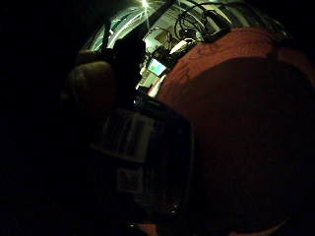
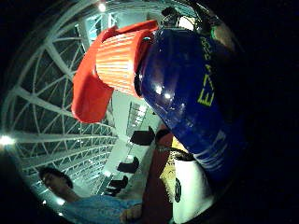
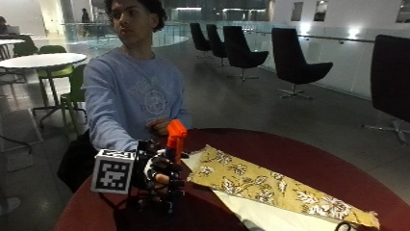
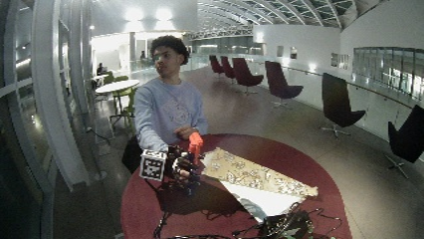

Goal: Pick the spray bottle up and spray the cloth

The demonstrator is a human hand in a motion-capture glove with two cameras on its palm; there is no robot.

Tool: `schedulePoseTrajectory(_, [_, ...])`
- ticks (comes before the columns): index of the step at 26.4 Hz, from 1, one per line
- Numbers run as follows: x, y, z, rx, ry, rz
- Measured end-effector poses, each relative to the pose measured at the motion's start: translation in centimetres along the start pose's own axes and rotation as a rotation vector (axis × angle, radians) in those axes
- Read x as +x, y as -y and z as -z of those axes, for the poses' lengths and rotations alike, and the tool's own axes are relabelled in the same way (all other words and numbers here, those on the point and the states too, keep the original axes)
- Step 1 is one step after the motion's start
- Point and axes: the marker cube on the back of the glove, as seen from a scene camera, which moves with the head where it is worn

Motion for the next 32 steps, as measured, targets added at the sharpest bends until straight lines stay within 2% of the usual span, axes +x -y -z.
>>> schedulePoseTrajectory(3, [0.1, 0.2, 0.4, -0.015, 0.063, -0.004])
schedulePoseTrajectory(6, [-0.7, 0.2, 0.3, -0.102, 0.115, 0.007])
schedulePoseTrajectory(13, [-6.5, 1.4, -2.5, -0.460, 0.074, -0.087])
schedulePoseTrajectory(20, [-9.3, 0.4, -6.3, -0.774, -0.078, -0.266])
schedulePoseTrajectory(32, [-8.5, -0.6, -8.2, -0.921, -0.263, -0.429])
